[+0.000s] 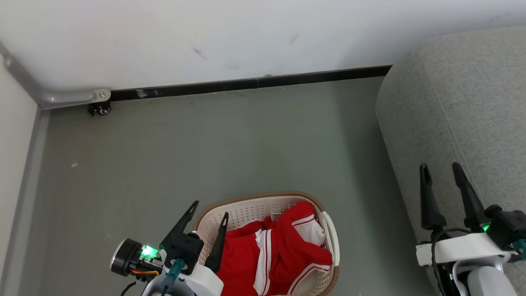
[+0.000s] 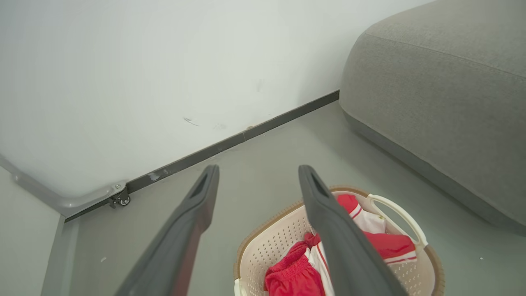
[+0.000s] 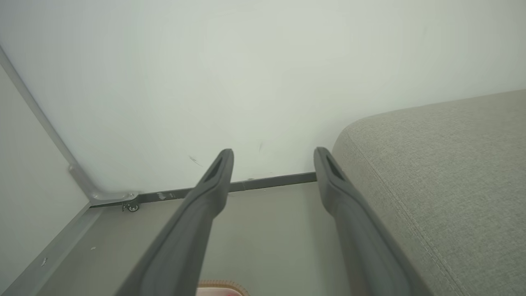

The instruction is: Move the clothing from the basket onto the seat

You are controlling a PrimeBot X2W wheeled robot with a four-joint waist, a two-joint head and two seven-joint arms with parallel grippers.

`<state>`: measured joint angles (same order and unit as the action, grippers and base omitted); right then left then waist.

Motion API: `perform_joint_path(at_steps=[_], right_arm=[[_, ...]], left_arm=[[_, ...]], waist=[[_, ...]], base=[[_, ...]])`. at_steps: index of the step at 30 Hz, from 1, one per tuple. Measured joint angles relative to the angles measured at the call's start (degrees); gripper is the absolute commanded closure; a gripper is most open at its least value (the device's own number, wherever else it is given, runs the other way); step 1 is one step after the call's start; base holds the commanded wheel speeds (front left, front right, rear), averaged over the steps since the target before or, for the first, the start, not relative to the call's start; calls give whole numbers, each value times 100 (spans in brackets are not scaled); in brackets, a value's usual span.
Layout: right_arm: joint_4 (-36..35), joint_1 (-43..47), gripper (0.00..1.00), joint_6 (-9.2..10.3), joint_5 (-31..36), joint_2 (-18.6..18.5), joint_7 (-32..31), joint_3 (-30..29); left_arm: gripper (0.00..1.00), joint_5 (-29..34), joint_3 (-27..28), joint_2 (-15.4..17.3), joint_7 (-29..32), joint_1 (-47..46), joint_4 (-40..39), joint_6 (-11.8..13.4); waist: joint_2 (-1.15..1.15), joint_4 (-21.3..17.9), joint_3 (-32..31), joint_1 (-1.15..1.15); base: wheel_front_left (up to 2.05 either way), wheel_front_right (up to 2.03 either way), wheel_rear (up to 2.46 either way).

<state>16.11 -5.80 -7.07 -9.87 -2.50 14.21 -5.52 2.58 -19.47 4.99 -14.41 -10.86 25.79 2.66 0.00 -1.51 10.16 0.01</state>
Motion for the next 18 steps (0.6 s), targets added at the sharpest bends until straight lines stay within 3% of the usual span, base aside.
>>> perform_joint_path(at_steps=[18], right_arm=[[-495,-404,0,0,-352,-1,8,-15]], left_arm=[[0,324,-272,40,-5,-705,871,-175]], waist=[[0,-328,958,0]], base=[[0,0,0]])
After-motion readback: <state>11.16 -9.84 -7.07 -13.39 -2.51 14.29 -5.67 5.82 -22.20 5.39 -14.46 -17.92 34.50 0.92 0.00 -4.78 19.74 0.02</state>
